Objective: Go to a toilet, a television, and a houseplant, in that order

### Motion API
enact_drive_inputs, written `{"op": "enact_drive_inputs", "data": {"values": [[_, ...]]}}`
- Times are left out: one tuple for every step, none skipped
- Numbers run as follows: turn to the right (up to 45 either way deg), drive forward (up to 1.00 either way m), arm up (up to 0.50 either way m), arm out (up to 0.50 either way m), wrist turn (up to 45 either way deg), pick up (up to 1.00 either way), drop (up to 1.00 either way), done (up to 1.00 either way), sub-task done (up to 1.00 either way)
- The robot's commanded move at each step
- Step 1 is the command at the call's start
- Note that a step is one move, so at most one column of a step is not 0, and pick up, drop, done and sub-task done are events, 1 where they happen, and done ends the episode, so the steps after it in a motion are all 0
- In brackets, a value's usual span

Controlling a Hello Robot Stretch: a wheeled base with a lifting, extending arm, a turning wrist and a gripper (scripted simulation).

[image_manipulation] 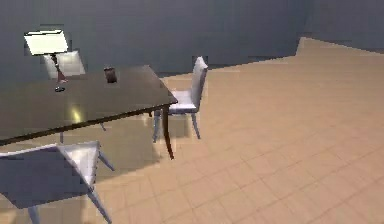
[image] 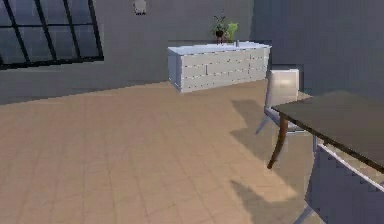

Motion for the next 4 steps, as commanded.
{"op": "enact_drive_inputs", "data": {"values": [[0.0, 0.9, 0.0, 0.0, 0.0, 0.0, 0.0, 0.0, 0.0], [6.0, 0.0, 0.0, 0.0, 0.0, 0.0, 0.0, 0.0, 0.0], [0.0, 1.0, 0.0, 0.0, 0.0, 0.0, 0.0, 0.0, 0.0], [3.0, 0.0, 0.0, 0.0, 0.0, 0.0, 0.0, 0.0, 0.0]]}}
